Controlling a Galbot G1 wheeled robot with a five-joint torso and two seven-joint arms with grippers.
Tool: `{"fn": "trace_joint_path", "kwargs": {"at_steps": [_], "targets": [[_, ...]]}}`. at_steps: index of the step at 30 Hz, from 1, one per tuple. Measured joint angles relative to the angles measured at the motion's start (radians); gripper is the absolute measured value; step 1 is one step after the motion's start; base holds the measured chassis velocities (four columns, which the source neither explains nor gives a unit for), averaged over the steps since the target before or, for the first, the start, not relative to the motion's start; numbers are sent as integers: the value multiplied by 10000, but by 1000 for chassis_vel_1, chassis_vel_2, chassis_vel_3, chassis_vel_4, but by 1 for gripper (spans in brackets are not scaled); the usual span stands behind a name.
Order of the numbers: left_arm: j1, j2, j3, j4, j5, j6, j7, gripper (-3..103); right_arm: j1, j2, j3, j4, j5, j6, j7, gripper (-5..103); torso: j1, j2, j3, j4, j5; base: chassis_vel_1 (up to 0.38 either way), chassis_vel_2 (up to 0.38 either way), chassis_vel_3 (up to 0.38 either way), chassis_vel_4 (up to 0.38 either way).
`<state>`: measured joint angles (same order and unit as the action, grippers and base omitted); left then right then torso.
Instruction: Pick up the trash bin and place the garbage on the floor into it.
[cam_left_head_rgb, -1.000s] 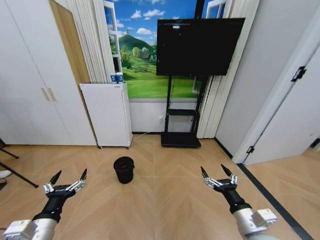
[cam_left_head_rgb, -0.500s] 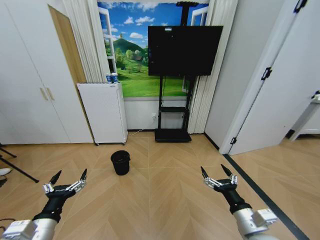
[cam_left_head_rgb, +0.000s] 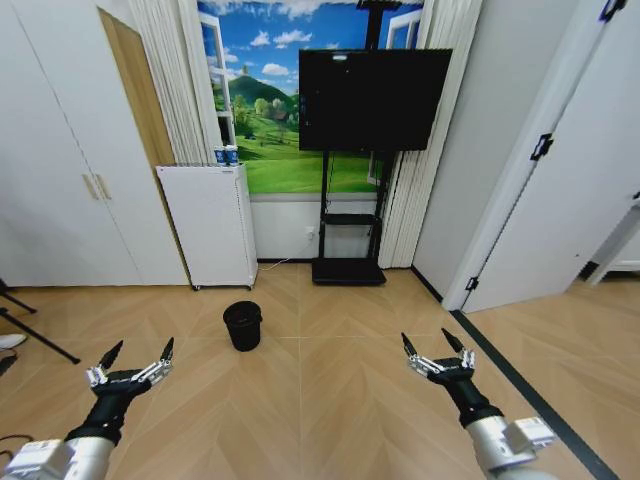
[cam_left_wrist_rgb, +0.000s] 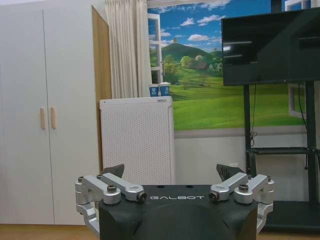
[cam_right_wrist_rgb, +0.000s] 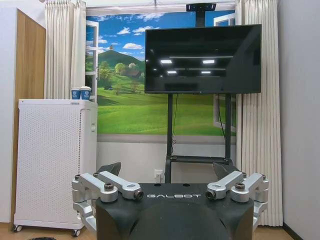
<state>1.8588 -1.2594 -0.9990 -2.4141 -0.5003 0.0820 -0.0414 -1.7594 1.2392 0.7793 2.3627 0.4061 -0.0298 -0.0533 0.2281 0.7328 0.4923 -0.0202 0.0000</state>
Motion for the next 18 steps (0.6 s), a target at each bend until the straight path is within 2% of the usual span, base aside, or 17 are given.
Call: {"fn": "trace_joint_path", "kwargs": {"at_steps": [18], "targets": [[0, 0, 0, 0, 1, 0, 0, 100, 0, 0, 0, 0, 0, 0, 0, 100, 0, 1, 0, 0, 0, 0, 0, 0, 0]]}}
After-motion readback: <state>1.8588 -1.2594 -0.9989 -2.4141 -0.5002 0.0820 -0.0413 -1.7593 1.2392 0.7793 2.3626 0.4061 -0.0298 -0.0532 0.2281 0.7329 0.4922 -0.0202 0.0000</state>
